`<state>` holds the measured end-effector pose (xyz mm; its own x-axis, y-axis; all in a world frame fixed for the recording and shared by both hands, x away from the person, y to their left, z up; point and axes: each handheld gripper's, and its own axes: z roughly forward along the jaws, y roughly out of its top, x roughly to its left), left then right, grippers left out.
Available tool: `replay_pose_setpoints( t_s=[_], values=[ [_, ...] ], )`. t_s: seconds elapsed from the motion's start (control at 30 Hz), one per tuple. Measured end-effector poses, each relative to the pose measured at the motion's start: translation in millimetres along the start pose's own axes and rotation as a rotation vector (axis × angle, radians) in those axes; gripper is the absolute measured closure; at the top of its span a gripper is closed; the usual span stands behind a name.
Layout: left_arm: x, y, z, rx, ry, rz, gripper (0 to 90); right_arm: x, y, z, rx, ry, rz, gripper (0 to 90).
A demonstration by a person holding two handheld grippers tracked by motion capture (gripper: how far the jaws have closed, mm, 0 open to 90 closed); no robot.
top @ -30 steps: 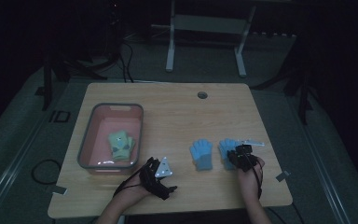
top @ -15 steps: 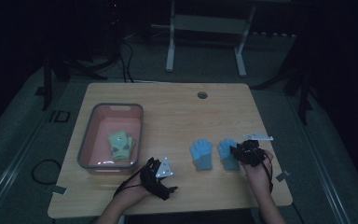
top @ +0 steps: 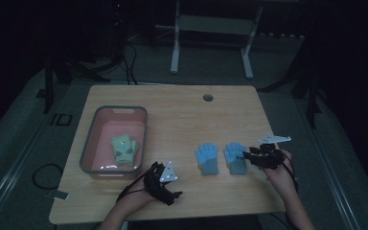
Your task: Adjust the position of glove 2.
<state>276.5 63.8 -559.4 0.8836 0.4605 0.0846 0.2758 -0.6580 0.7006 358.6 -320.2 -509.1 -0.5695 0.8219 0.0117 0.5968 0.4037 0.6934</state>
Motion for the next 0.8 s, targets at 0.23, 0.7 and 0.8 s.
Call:
replay_pose_setpoints(
  t_s=[0.23, 0.7, 0.8],
  values=[
    [-0.9, -0.3, 0.9, 0.009, -0.006, 0.006, 8.7, 9.0, -5.3, 15.4, 0.003, 0.033, -0.027, 63.1],
    [-0.9, -0.6, 1.0, 0.007, -0.005, 0.006, 8.7, 14.0, -14.9, 36.1, 0.051, -0.009, -0.057, 82.3],
    [-0.9, -0.6, 1.1, 0.008, -0.004, 0.007, 8.7, 16.1, -12.6, 32.9, 0.056, 0.005, -0.053, 84.0]
  ],
)
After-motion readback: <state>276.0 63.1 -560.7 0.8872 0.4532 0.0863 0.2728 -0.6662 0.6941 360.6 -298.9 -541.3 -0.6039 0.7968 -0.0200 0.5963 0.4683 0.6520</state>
